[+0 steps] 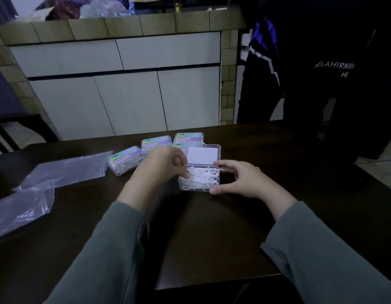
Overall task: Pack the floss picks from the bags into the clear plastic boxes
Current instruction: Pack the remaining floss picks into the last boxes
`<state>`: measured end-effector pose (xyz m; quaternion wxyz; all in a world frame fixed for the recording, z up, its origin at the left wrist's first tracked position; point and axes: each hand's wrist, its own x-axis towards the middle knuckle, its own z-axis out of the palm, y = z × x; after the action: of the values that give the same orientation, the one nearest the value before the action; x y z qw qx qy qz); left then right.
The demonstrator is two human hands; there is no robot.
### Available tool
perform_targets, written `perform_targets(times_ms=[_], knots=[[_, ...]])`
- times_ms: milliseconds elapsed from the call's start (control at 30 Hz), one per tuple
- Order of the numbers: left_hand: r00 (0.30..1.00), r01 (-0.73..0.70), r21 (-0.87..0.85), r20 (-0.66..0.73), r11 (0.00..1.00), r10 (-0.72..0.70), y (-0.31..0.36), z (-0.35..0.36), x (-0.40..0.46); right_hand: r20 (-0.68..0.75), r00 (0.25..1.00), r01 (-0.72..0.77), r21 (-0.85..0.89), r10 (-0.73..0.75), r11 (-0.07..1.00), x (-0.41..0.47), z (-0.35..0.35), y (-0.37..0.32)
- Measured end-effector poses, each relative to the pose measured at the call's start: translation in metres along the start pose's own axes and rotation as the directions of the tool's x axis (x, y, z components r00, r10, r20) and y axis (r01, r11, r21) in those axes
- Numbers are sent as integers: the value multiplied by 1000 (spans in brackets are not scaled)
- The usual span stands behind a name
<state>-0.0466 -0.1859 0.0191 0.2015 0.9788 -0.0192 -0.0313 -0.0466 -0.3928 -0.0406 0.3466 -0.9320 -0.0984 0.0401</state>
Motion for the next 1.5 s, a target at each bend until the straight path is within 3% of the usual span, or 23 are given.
perform_targets(times_ms=[133,233,367,533,767,833,933,1000,1100,1200,1300,1500], knots=[[985,-37,3,-168,999,37,-7,6,1,5,1000,12,38,-12,999,0,2,0],[950,-157,-80,-285,984,129,-7,18,4,2,1000,10,27,-10,1000,-2,1,-2],[961,-246,-48,-143,968,237,-3,32,10,10,1000,8,53,-8,999,-2,1,-1],[902,-432,-110,-61,895,428,-16,31,11,24,1000,17,72,-19,997,-2,2,1],[906,-422,-112,-90,900,414,-16,41,17,41,999,15,76,-19,997,0,3,3],[895,-438,-161,-171,884,412,-18,39,18,28,1000,13,63,-14,998,-1,3,2],[921,-312,-280,-325,908,216,-21,38,23,-19,1000,-6,38,7,999,-3,5,1],[951,-211,-380,-293,901,99,-21,41,28,-40,999,-27,18,28,999,-3,7,-1],[963,-190,-454,-257,870,77,-20,48,30,-17,998,-56,-89,55,994,-3,12,-3],[947,-211,-532,-318,820,38,-21,50,34,11,996,-87,-153,90,984,-9,15,-10],[926,-260,-545,-374,797,46,-27,49,34,33,997,-57,-171,64,984,-14,14,-17],[882,-414,-471,-420,779,215,-41,44,19,2,1000,-10,-163,11,987,-17,11,-20]])
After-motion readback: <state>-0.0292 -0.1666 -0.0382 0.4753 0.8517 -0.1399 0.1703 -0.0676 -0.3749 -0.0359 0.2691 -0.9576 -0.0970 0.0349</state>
